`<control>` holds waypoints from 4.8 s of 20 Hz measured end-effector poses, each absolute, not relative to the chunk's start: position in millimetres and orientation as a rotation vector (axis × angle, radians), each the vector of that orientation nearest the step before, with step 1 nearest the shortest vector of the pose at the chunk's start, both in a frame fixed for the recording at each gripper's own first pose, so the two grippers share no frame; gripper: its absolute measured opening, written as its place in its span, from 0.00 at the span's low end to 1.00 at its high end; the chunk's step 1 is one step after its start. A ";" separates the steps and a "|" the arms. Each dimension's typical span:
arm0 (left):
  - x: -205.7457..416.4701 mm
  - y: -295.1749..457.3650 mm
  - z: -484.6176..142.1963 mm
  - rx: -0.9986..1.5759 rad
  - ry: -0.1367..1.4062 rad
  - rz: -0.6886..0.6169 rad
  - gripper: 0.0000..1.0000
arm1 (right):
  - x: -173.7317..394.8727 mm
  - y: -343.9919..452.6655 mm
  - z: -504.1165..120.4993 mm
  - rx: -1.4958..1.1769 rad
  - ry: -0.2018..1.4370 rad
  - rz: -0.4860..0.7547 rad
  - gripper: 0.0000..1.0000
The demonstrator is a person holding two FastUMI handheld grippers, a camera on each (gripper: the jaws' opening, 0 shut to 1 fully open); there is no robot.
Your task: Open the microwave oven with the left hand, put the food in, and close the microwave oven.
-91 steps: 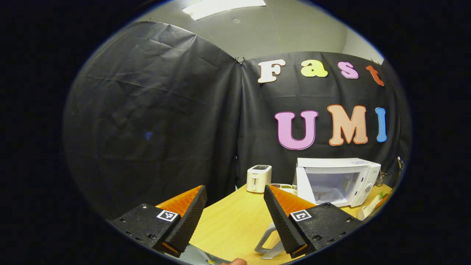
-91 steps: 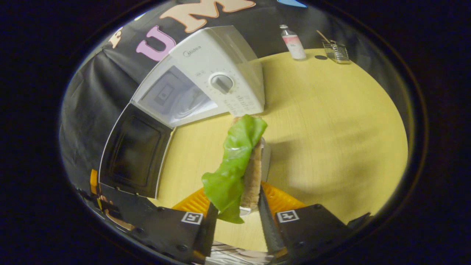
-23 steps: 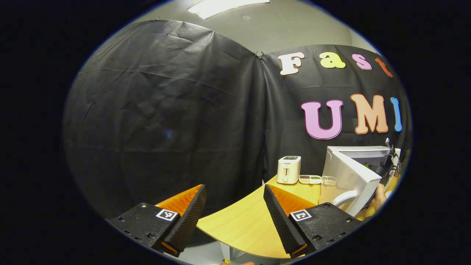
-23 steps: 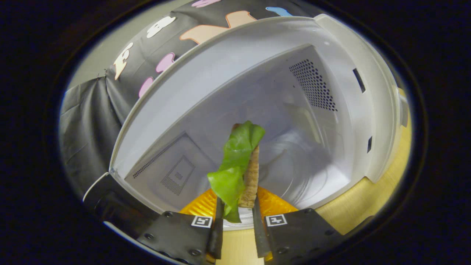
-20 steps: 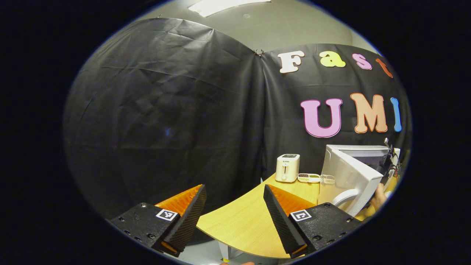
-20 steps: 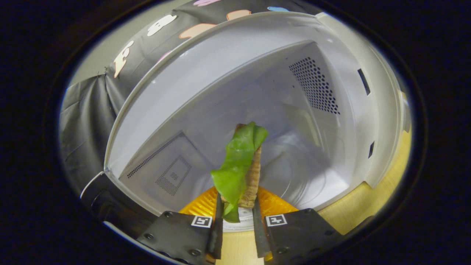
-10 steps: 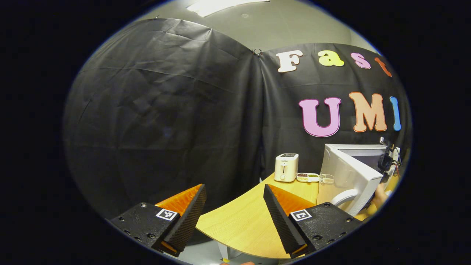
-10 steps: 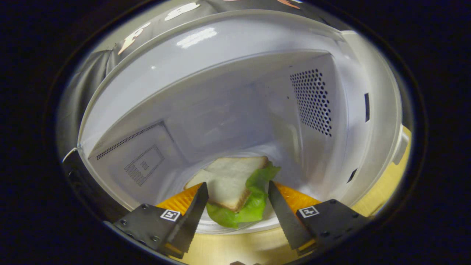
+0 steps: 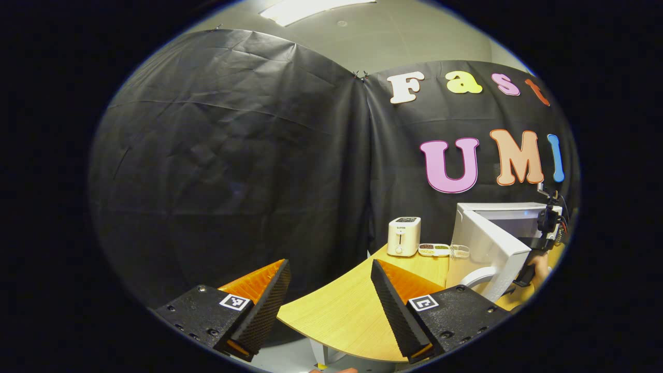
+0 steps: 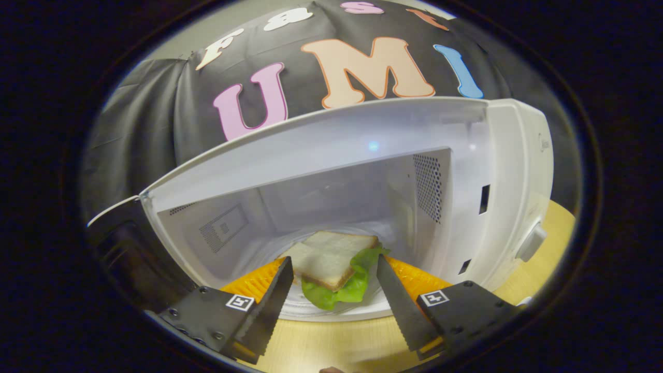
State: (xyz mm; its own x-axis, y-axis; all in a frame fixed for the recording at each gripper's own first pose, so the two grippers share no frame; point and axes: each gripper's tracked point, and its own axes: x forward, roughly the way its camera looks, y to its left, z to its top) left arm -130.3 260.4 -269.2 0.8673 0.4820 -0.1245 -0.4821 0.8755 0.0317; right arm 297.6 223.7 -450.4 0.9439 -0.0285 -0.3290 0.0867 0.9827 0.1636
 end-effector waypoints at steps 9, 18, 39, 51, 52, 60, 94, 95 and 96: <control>-141.3 252.1 -262.2 0.003 0.125 0.501 0.92 | 218.5 200.8 -398.7 0.153 0.295 0.052 1.00; -116.9 236.1 -284.7 -0.069 0.167 0.443 0.90 | 132.7 86.4 -317.1 0.103 0.226 0.053 0.92; -88.9 177.9 -288.1 -0.045 0.238 0.391 0.01 | 169.7 -26.6 -184.2 -0.026 0.005 -0.036 0.92; -74.8 140.2 -274.8 -0.003 0.222 0.315 0.01 | 195.9 -41.4 -201.4 0.005 0.004 -0.038 0.92; -73.9 139.7 -272.8 0.001 0.216 0.317 0.01 | 195.2 -41.0 -200.0 0.011 0.002 -0.035 0.99; -73.9 82.9 -269.7 -0.065 0.209 0.226 0.01 | 182.7 -27.5 -189.5 0.029 -0.027 -0.001 0.92; 87.2 -194.6 -286.4 -0.127 0.166 -0.161 0.01 | 194.9 -7.6 -212.6 0.061 0.049 0.070 0.92; 92.9 -197.6 -285.4 -0.119 0.161 -0.167 0.01 | 195.8 -9.4 -212.2 0.062 0.049 0.065 0.92; 99.5 -201.0 -284.6 -0.114 0.156 -0.176 0.01 | 196.8 -12.8 -212.2 0.064 0.051 0.058 0.92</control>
State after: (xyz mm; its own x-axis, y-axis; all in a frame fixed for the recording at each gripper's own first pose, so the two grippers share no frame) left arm 99.5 -201.0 -284.6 0.9725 -0.1825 -0.1445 0.1649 0.9782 -0.1261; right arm 196.8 -12.8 -212.2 0.9970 0.0596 -0.0490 -0.0564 0.9963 0.0654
